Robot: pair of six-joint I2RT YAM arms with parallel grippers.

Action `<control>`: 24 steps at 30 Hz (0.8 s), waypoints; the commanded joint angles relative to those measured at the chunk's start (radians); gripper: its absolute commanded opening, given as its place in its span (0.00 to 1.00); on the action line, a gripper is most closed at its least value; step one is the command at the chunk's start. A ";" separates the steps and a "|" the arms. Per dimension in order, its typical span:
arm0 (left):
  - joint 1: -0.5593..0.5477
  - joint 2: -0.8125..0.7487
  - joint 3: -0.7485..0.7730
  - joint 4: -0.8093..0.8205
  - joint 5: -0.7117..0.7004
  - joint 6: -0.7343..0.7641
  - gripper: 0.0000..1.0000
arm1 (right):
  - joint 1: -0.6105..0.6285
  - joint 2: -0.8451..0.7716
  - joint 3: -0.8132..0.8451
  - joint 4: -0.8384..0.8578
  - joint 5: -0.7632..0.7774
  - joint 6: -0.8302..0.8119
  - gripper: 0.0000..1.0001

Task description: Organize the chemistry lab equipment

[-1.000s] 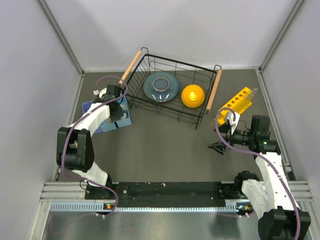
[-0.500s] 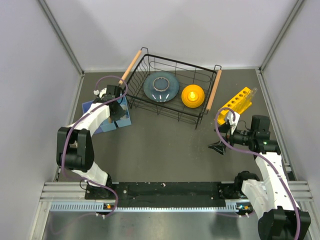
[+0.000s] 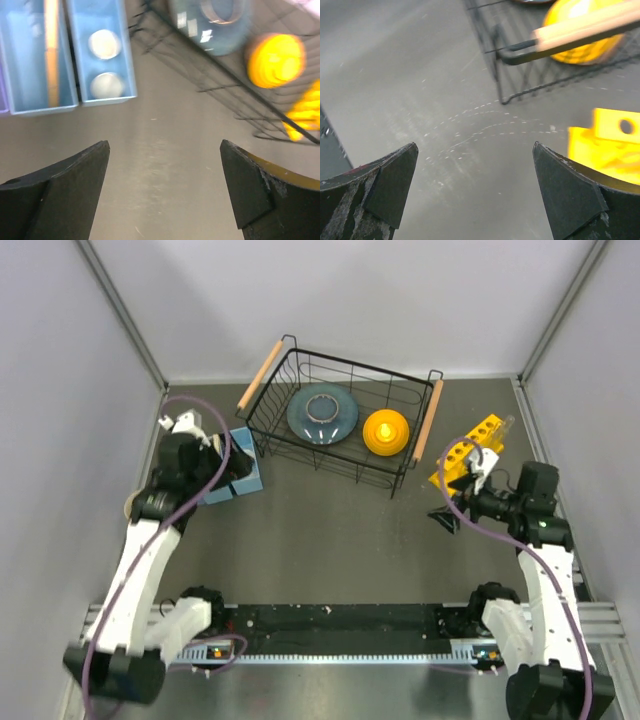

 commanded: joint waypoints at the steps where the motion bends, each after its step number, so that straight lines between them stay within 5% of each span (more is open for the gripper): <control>1: 0.003 -0.223 0.020 0.010 0.289 0.171 0.99 | -0.118 -0.037 0.158 0.040 0.084 0.187 0.99; 5: 0.003 -0.248 0.186 -0.147 0.330 0.226 0.99 | -0.121 -0.091 0.308 0.040 0.450 0.415 0.99; 6: 0.003 -0.248 0.239 -0.167 0.330 0.232 0.99 | -0.121 -0.097 0.337 0.041 0.648 0.456 0.99; 9: 0.003 -0.268 0.313 -0.216 0.327 0.246 0.99 | -0.119 -0.088 0.485 -0.017 0.855 0.485 0.99; 15: 0.003 -0.309 0.387 -0.243 0.317 0.251 0.99 | -0.119 -0.071 0.690 -0.120 0.966 0.490 0.99; 24: 0.003 -0.348 0.470 -0.293 0.309 0.257 0.99 | -0.119 -0.092 0.764 -0.164 0.949 0.488 0.99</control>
